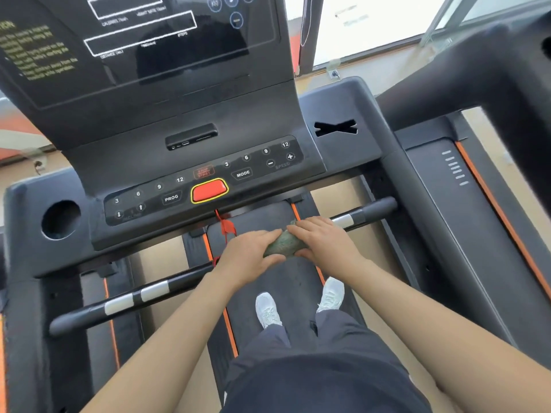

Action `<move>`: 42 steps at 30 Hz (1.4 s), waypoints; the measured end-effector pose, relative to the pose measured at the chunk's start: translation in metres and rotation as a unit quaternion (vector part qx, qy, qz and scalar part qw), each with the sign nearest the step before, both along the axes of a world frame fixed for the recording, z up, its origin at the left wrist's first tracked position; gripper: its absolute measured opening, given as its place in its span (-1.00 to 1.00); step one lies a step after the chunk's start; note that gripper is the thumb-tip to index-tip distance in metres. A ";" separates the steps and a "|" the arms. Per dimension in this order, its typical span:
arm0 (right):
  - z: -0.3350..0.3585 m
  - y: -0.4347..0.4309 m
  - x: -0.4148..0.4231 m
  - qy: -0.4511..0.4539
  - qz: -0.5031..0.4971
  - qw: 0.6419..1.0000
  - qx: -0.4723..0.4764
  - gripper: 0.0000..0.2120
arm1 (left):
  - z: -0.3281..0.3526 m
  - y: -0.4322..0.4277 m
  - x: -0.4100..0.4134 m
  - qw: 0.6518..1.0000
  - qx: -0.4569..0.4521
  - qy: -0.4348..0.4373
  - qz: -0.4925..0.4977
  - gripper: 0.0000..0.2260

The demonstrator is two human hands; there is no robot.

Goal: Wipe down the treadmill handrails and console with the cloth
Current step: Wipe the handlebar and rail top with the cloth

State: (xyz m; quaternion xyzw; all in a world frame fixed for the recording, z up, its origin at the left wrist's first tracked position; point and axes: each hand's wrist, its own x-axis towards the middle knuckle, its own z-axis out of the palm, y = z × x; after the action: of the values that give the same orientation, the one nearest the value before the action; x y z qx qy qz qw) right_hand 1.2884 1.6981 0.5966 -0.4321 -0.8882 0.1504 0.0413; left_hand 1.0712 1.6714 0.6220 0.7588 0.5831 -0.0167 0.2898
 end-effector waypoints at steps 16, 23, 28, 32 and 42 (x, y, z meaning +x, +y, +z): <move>-0.018 -0.029 0.101 0.034 -0.253 0.956 0.143 -0.58 | -0.010 0.078 0.124 0.986 -0.020 -0.154 -0.064 -0.64; -0.015 -0.069 0.077 0.123 -0.438 0.891 -0.010 -0.53 | -0.013 0.097 0.156 0.970 -0.029 -0.234 -0.055 -0.68; 0.005 -0.053 0.062 0.446 -0.567 0.641 -0.261 -0.77 | -0.007 0.110 0.177 0.966 -0.021 -0.235 -0.101 -0.65; 0.014 -0.022 0.057 0.644 -0.581 0.398 -0.299 -0.76 | -0.003 0.127 0.194 0.969 -0.064 -0.234 -0.040 -0.78; -0.001 0.000 0.037 0.710 -0.606 0.280 -0.225 -0.73 | -0.006 0.153 0.202 0.967 -0.208 -0.144 -0.016 -0.63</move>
State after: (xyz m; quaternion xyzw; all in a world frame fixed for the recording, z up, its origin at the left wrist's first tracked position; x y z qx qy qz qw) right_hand 1.3258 1.6978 0.5951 -0.5620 0.0760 0.5234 0.6360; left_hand 1.2734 1.8244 0.6162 0.6850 0.5068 -0.0326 0.5223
